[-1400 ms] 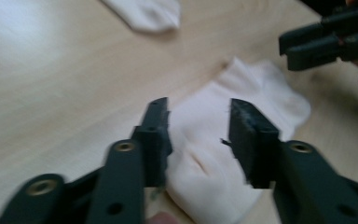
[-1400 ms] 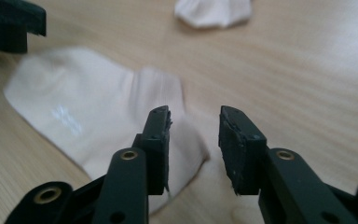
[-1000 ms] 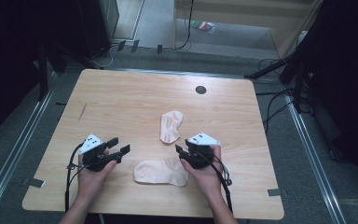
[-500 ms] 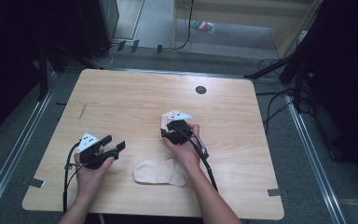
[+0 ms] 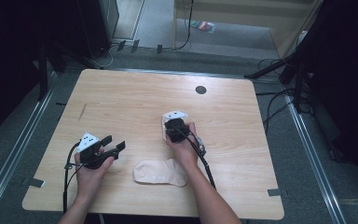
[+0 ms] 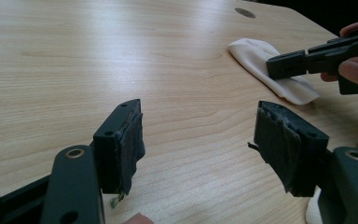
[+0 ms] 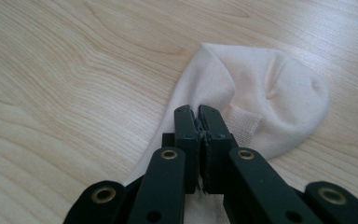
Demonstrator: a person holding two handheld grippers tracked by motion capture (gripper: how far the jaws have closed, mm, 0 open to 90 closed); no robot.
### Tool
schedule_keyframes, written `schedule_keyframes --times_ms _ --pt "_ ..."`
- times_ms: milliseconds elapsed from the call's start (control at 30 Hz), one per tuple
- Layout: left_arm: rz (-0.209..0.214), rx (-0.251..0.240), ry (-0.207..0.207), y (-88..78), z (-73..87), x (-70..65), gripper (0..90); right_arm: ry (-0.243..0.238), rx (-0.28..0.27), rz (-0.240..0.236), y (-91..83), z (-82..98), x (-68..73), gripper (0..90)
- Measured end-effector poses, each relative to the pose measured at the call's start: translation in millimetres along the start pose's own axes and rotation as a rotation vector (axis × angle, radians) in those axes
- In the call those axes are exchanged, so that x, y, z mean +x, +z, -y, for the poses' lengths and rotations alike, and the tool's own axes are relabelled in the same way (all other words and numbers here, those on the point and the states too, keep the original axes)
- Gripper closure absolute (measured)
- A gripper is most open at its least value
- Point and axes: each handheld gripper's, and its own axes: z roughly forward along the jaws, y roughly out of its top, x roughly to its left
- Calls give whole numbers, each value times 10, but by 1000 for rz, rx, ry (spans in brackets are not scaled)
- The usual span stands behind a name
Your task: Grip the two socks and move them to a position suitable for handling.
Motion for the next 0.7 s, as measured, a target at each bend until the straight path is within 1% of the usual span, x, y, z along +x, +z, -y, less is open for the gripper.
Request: schedule_keyframes --times_ms 67,100,200,300,333,367,400,433,467,500,533,567,633,667,700 --pt "2 2 -2 4 0 3 331 10 -21 -19 -81 -23 17 881" --pt "0 1 -2 10 -1 3 332 11 -53 -41 -190 -64 64 881" --pt "-1 4 2 9 0 -2 335 2 -93 -83 -351 -134 157 881" --pt "2 5 4 7 -1 -5 341 0 -111 -144 -451 -174 268 881" --pt "5 4 4 8 0 -9 341 0 -111 -144 -451 -174 268 881" --pt "3 3 16 14 2 -24 342 3 -121 -196 -493 -188 346 881" --pt "3 3 16 14 2 -24 342 3 -121 -196 -493 -188 346 881" --pt "-1 9 39 21 4 -48 342 19 -132 -246 -533 -202 412 881" --pt "-1 9 39 21 4 -48 341 19 -132 -246 -533 -202 412 881" --pt "0 15 52 31 1 -67 341 29 -138 -269 -550 -210 442 881" --pt "3 18 65 45 -2 -90 340 32 -145 -296 -586 -228 507 880" --pt "18 21 77 82 -9 -136 335 29 -148 -307 -604 -237 538 880" --pt "22 35 100 139 -16 -194 324 27 -155 -329 -638 -256 600 880" --pt "22 35 100 139 -16 -194 316 27 -156 -335 -655 -267 627 880" --pt "31 47 109 173 -22 -218 299 30 -159 -348 -672 -277 648 880"
